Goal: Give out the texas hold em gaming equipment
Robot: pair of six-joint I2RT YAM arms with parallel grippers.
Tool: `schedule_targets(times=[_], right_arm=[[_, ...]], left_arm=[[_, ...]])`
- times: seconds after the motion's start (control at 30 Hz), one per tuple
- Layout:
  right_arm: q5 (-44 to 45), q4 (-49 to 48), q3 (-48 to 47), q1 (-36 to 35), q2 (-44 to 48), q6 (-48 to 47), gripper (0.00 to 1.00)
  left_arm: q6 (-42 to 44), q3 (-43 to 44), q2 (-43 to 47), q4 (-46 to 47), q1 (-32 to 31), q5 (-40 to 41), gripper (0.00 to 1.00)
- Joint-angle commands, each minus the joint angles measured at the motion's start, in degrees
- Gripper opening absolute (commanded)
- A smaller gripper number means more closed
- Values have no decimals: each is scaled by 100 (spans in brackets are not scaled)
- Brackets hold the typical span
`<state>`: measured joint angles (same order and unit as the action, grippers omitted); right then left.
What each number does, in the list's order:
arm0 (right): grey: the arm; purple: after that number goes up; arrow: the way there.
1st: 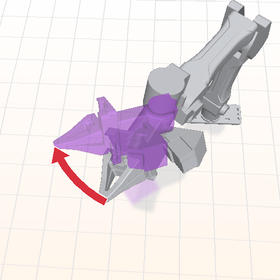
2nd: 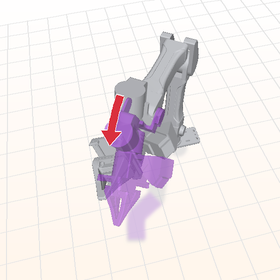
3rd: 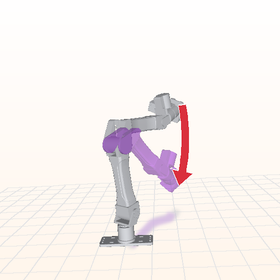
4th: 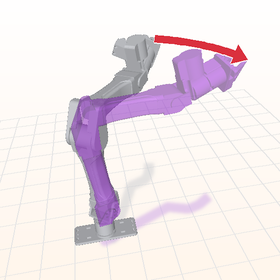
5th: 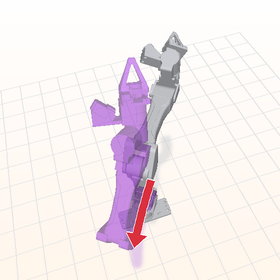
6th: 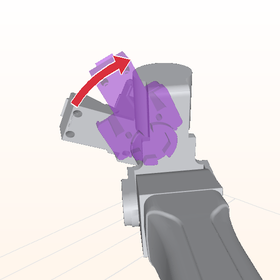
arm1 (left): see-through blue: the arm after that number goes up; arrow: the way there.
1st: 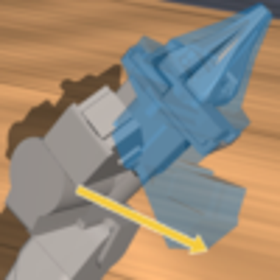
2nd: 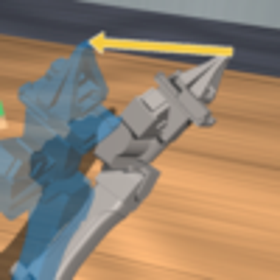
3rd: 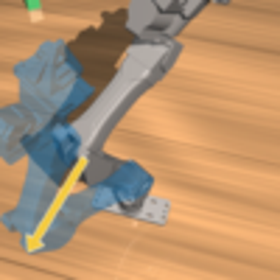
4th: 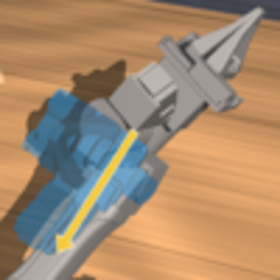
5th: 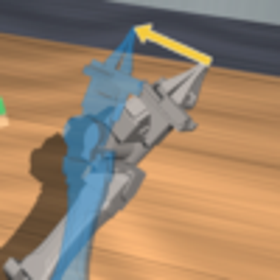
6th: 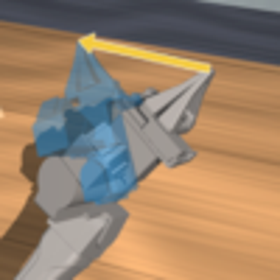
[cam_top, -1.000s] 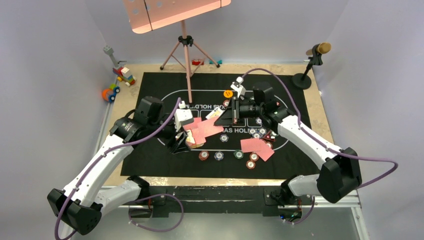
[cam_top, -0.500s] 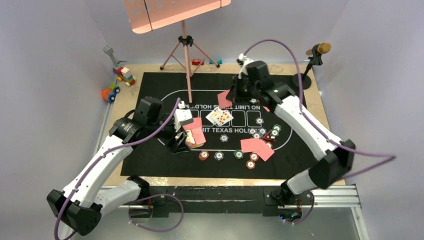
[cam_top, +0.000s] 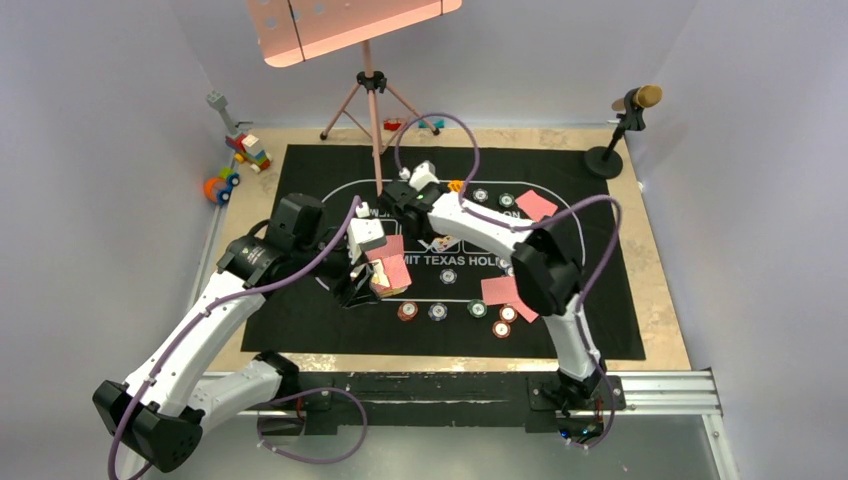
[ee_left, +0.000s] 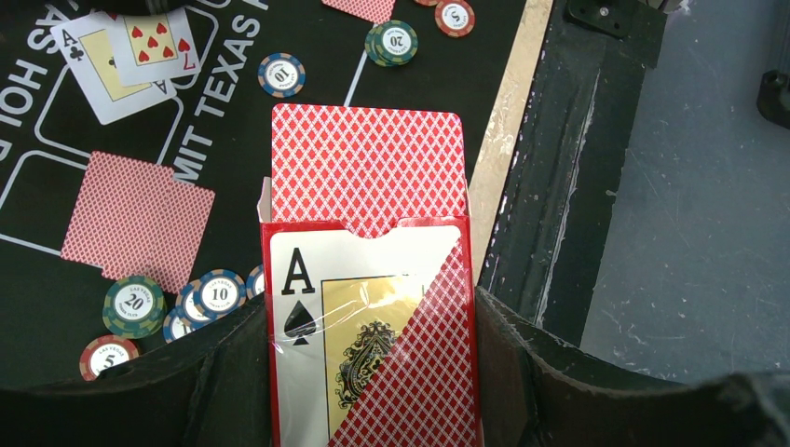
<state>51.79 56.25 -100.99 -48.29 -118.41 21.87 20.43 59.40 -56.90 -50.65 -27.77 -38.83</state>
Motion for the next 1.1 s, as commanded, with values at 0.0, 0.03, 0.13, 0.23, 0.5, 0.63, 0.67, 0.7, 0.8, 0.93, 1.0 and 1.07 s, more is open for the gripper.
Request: schedule_targets(times=[0.0,0.03,0.13,0.23,0.5,0.63,0.67,0.7,0.8,0.93,1.0,1.07], right_arm=[[1402,647,-453,-101,-644,306,0],[1400,510,-407,-101,-729,198,0],[1353,59,-294,-102,-886,1,0],[1227,-407,-142,-101,-930,-175,0],[584,-1383,167,-101,-959,-498,0],[186,-1580,294,-97,-1033,-537,7],[103,-1620,318,-101,-1030,-520,11],[-9,-1665,385,-101,-1017,-505,14],[-401,-1845,555,-101,-908,-490,24],[-764,-1954,680,-101,-790,-472,40],[-938,-2000,739,-101,-732,-456,45],[-1162,-2086,809,-99,-646,-454,46]], left_arm=[[-108,152,119,240,17,-252,0],[-115,151,125,246,19,-256,0],[-111,151,127,241,22,-248,0],[-100,148,126,229,19,-231,0],[-102,168,79,236,17,-222,0],[-96,169,59,223,18,-196,0],[-99,169,53,225,19,-195,0],[-90,162,48,232,17,-195,0],[-106,159,18,247,22,-193,0],[-108,169,3,245,17,-191,0],[-95,161,9,236,19,-184,0],[-100,147,18,245,18,-178,0]])
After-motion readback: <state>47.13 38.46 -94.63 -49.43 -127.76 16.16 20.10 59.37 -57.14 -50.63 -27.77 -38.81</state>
